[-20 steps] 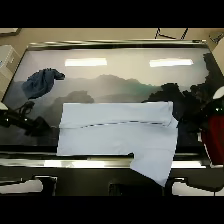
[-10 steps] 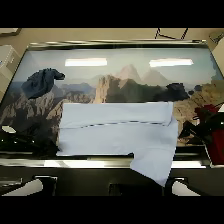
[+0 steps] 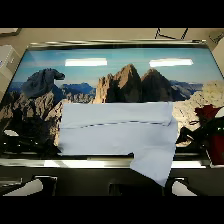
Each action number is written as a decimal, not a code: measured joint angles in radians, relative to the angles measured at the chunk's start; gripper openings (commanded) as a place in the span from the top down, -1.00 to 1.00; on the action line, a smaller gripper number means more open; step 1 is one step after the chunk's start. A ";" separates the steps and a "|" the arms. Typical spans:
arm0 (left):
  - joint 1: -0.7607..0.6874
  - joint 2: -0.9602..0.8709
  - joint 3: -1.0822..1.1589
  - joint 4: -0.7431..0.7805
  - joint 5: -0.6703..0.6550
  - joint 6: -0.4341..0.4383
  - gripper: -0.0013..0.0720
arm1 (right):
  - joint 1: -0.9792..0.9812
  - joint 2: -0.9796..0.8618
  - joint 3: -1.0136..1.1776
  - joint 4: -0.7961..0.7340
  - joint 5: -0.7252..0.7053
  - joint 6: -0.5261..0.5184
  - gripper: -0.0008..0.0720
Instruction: Fold the clothes and pants, and hang the long-sleeved shirts on hangers.
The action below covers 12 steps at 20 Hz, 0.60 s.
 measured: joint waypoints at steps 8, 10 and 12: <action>0.000 0.001 -0.002 -0.014 -0.009 0.000 0.90 | 0.000 0.060 -0.289 0.031 -0.109 -0.057 -0.47; 0.000 0.001 -0.003 -0.015 -0.015 0.000 0.90 | 0.000 0.063 -0.316 0.048 -0.126 -0.061 -0.47; 0.000 0.001 -0.003 -0.016 -0.019 0.000 0.90 | 0.000 0.064 -0.340 0.064 -0.140 -0.064 -0.05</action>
